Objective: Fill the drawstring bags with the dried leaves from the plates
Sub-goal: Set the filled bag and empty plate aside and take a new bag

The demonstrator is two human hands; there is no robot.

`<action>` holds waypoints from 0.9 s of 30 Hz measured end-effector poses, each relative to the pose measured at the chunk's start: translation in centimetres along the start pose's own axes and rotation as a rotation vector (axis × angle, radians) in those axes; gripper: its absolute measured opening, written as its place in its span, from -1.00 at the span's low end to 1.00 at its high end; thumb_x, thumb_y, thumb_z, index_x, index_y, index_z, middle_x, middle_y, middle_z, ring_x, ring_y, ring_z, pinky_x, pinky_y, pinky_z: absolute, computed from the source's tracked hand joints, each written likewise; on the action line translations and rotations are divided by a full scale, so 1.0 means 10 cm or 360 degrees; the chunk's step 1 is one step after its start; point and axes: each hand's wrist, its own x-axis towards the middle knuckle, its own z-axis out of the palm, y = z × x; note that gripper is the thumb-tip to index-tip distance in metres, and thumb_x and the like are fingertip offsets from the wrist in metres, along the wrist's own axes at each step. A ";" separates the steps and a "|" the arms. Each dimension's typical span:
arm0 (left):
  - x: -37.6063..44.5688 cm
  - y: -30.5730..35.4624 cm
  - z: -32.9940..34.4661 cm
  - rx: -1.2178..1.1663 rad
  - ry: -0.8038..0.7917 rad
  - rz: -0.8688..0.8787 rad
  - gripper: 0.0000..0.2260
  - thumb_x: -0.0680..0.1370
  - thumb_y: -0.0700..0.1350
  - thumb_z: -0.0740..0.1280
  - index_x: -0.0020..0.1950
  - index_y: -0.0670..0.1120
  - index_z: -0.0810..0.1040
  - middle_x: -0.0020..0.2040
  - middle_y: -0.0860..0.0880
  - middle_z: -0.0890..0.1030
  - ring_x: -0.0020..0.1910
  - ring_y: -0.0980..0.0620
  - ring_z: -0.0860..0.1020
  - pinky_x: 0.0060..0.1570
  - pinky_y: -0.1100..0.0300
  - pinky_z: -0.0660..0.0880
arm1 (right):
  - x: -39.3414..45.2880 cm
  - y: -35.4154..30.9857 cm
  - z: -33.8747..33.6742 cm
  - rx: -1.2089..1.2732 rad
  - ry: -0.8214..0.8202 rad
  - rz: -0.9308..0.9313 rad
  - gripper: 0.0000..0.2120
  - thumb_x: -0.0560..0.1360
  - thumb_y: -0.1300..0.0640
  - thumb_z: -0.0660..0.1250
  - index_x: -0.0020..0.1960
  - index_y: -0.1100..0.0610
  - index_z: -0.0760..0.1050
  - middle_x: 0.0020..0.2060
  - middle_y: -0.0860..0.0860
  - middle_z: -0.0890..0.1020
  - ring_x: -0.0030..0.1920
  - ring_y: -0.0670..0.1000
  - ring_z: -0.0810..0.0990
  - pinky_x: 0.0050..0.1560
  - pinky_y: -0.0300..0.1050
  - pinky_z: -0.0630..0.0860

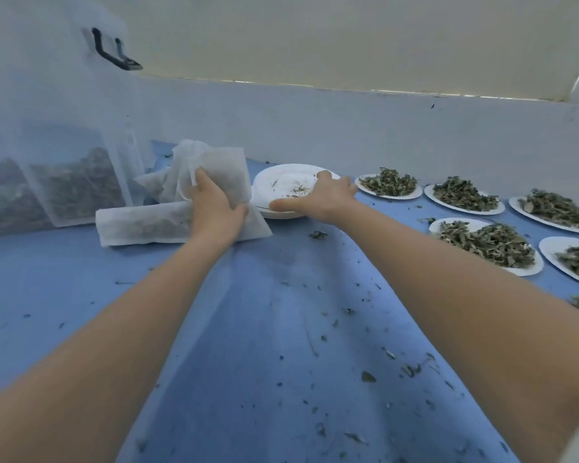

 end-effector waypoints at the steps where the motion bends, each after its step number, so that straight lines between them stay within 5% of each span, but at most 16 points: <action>1: 0.04 -0.05 0.04 0.0026 0.0033 0.0031 -0.31 0.48 -0.15 0.38 0.45 -0.21 0.03 0.42 -0.14 0.23 0.35 -0.11 0.28 0.20 0.12 0.27 | 0.09 -0.01 0.05 -0.0014 -0.0011 0.0010 0.09 0.16 -0.47 0.37 0.45 0.13 0.12 0.35 0.17 0.24 0.35 0.16 0.16 0.16 -0.04 0.22; 8: 0.16 -0.14 0.21 0.0265 0.0197 0.0126 -0.30 0.45 -0.11 0.43 0.41 -0.26 0.10 0.35 -0.24 0.23 0.26 -0.18 0.34 0.17 0.03 0.35 | 0.39 -0.12 0.32 -0.0088 -0.0114 -0.0017 0.08 0.10 -0.50 0.37 0.44 0.03 0.14 0.36 0.11 0.24 0.36 0.15 0.18 0.14 -0.01 0.19; 12: 0.00 -0.14 0.20 0.0348 0.0373 0.0241 -0.16 0.39 -0.01 0.48 0.47 -0.22 0.04 0.43 -0.24 0.10 0.33 -0.18 0.23 0.31 0.10 0.23 | 0.25 -0.12 0.33 -0.0197 0.0069 -0.0125 -0.06 0.15 -0.44 0.40 0.41 -0.10 0.19 0.31 0.10 0.29 0.34 0.17 0.20 0.26 0.07 0.13; 16: -0.28 0.01 0.16 0.0380 0.0418 0.0358 -0.31 0.40 -0.14 0.44 0.41 -0.28 0.18 0.32 -0.29 0.24 0.19 -0.24 0.29 0.20 0.06 0.27 | -0.11 -0.01 0.23 -0.0114 0.0201 -0.0212 -0.13 0.21 -0.35 0.45 0.41 -0.13 0.21 0.35 0.10 0.27 0.37 0.13 0.14 0.30 0.04 0.09; 20: -0.58 0.35 0.19 0.0099 0.0194 0.0451 -0.49 0.39 -0.35 0.32 0.31 -0.27 0.29 0.23 -0.24 0.27 0.13 -0.17 0.35 0.00 0.08 0.39 | -0.56 0.21 0.05 -0.0085 0.0203 -0.0195 -0.15 0.26 -0.32 0.43 0.43 -0.06 0.21 0.38 0.09 0.23 0.38 0.13 0.11 0.32 0.06 0.05; 24: -0.84 0.83 0.40 0.0145 -0.0151 0.0540 -0.48 0.44 -0.30 0.31 0.37 -0.20 0.26 0.27 -0.15 0.25 0.20 -0.06 0.34 -0.08 0.27 0.26 | -0.88 0.52 -0.28 -0.0196 0.0202 -0.0177 -0.24 0.35 -0.22 0.40 0.46 -0.06 0.19 0.43 0.10 0.18 0.41 0.13 0.07 0.35 0.10 0.01; 27: -1.03 1.23 0.61 0.0187 -0.0323 0.0582 -0.49 0.46 -0.28 0.29 0.39 -0.18 0.22 0.27 -0.13 0.26 0.19 -0.06 0.36 -0.09 0.21 0.34 | -1.06 0.82 -0.54 -0.0249 0.0228 -0.0091 -0.29 0.39 -0.14 0.40 0.45 -0.05 0.19 0.40 0.09 0.21 0.40 0.12 0.10 0.36 0.09 0.01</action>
